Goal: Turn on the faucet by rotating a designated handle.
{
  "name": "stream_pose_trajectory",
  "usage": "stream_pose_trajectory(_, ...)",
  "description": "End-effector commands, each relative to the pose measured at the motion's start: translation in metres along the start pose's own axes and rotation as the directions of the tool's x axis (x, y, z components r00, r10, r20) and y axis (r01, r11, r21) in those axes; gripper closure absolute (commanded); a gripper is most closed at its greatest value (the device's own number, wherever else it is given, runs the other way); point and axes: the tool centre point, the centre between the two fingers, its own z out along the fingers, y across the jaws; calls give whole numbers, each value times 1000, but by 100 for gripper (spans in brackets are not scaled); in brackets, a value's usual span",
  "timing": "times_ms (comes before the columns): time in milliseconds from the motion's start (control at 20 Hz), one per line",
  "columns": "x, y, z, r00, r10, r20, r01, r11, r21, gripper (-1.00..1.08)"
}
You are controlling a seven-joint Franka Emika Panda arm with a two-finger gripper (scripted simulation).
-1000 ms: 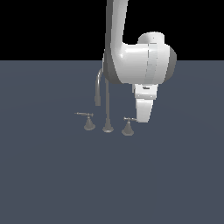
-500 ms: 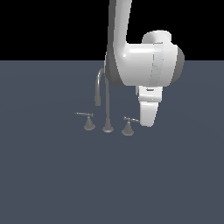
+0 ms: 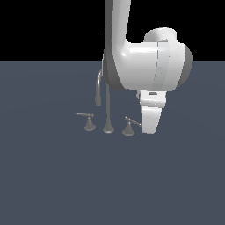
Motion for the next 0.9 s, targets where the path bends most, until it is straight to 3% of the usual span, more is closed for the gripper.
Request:
stream_pose_trajectory(0,-22,15,3,999,-34,7,34,999,-13,108)
stream_pose_trajectory(50,-22,15,3,999,-34,7,34,999,-13,108)
stream_pose_trajectory(100,-5,5,-1,1000,-6,1,6,1000,0,108)
stream_pose_trajectory(600,-60,35,2,999,-33,7,33,999,-13,108)
stream_pose_trajectory(650,-60,35,2,999,-33,7,33,999,-13,108)
stream_pose_trajectory(700,-28,26,-1,1000,17,-4,-17,1000,-4,108)
stream_pose_trajectory(850,-48,24,0,1000,4,-1,-4,1000,-7,108)
